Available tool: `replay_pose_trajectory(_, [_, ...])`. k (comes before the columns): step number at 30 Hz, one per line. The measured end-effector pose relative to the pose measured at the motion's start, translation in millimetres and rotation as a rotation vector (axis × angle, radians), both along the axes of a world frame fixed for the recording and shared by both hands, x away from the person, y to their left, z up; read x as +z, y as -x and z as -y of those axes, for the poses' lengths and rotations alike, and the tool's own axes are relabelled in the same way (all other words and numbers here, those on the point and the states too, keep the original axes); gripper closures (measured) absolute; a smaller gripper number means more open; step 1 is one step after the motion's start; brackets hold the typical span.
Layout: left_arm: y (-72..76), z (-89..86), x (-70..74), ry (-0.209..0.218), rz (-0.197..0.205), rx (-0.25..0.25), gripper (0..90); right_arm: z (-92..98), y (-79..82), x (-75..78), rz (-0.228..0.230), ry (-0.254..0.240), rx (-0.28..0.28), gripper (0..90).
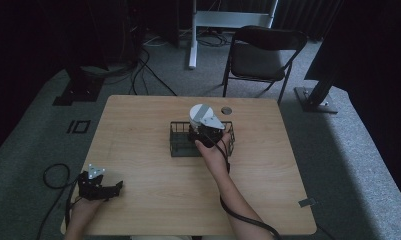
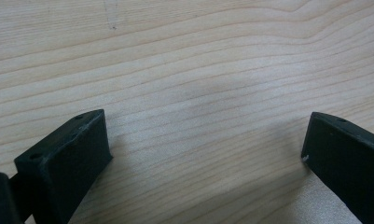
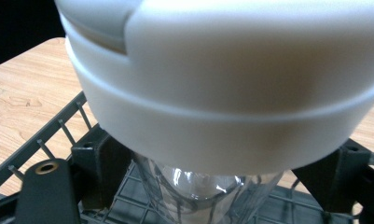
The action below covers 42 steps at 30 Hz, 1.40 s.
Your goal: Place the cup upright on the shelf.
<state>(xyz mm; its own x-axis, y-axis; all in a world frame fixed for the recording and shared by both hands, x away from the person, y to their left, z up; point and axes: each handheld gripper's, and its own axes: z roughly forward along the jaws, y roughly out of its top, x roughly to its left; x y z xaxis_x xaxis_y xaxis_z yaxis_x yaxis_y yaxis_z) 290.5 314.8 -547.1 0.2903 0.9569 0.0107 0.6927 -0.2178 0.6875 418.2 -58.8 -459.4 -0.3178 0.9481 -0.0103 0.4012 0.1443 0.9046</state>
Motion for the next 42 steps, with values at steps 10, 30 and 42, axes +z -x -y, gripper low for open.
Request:
replay_pose_trajectory(10, [0.0,0.0,0.0,0.000,0.000,0.000,1.1,-6.0,-1.9,-6.7,-0.045,0.011,-0.005,18.6])
replay_pose_trajectory(30, [0.0,0.0,0.0,0.000,0.000,0.000,1.2,-13.1,-6.8,-18.7,-0.141,0.044,-0.005,18.5])
replay_pose_trajectory(42, [0.0,0.1,0.0,0.000,0.000,0.000,1.2,-5.6,-3.5,-21.0,-0.154,-0.022,-0.006,18.3])
